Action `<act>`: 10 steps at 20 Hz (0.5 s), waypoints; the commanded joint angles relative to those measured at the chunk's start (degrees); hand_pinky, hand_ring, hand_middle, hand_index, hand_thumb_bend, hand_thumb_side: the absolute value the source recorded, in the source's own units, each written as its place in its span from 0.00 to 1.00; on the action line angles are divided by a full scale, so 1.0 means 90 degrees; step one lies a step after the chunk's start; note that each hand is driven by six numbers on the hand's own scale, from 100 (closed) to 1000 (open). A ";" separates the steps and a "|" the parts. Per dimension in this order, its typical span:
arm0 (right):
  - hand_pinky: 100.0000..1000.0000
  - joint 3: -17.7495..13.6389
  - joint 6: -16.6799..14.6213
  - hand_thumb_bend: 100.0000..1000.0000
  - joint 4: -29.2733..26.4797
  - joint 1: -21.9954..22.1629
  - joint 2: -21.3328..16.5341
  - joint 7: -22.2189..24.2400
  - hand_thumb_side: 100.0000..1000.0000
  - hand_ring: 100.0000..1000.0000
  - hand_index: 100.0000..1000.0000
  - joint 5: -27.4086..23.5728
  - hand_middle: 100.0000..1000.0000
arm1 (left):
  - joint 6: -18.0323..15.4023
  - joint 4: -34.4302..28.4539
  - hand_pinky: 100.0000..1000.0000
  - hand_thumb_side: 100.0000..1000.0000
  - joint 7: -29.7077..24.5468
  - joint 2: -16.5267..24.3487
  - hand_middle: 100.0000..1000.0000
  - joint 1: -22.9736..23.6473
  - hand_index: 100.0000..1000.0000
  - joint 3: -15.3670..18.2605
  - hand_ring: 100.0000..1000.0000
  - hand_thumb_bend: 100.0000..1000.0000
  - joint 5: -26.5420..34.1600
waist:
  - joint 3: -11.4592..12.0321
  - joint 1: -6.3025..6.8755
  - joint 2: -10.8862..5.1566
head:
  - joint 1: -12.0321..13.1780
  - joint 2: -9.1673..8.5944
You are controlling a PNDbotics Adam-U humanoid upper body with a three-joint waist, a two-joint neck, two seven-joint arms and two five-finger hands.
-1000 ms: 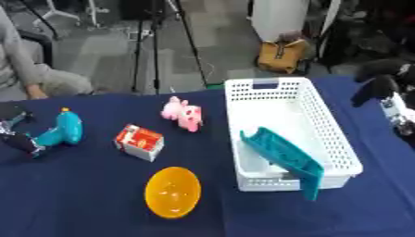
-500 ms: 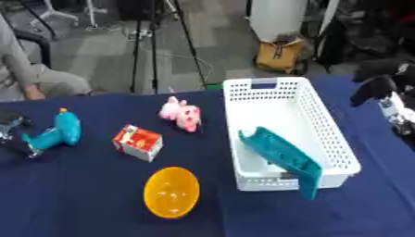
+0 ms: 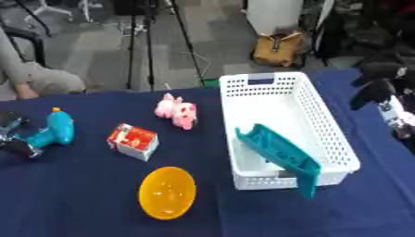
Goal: Pick up objects on the table and place them in the box.
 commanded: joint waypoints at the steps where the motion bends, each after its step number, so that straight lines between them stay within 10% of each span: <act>1: 0.42 -0.0065 -0.0019 0.05 -0.0064 -0.0122 -0.0131 0.0030 0.55 0.45 0.73 -0.0012 0.56 | 0.0003 -0.0018 0.69 0.34 -0.0031 0.0208 0.68 -0.0169 0.77 0.0061 0.73 0.58 0.0017 | -0.0018 0.0005 -0.0058 | -0.0011 -0.0088; 10: 0.42 -0.0083 -0.0034 0.06 -0.0049 -0.0136 -0.0129 0.0047 0.55 0.45 0.73 -0.0010 0.56 | 0.0054 0.0138 0.66 0.25 -0.0079 0.0152 0.55 -0.0164 0.67 0.0062 0.64 0.52 -0.0058 | -0.0068 0.0024 0.0030 | -0.0024 -0.0093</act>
